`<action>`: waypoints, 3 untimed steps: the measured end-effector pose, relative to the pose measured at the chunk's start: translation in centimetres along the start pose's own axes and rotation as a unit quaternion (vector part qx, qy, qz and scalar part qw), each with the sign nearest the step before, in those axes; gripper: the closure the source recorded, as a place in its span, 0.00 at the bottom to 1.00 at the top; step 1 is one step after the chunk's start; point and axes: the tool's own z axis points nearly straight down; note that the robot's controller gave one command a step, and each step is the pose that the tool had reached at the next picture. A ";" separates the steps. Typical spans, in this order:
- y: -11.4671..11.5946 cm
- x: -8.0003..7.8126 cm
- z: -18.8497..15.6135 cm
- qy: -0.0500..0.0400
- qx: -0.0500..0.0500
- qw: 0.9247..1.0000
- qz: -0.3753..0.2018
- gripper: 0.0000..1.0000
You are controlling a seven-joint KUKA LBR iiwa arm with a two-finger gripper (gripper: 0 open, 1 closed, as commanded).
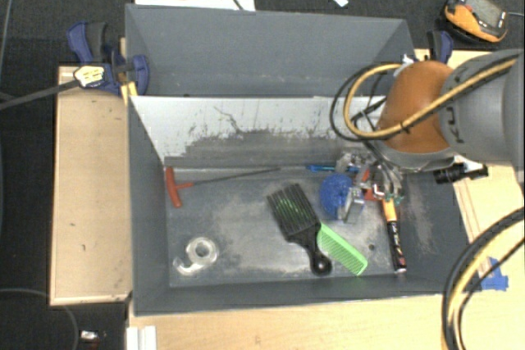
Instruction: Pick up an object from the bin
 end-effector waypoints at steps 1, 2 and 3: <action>-0.4 -0.9 -0.2 -0.003 -0.003 0.994 0.111 1.00; -0.4 -0.9 -0.3 -0.003 -0.003 0.994 0.110 1.00; -0.4 -0.9 -1.2 -0.005 -0.003 0.994 0.109 1.00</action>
Offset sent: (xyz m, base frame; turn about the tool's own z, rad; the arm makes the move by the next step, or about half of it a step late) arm 0.0000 0.0000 0.0000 0.0000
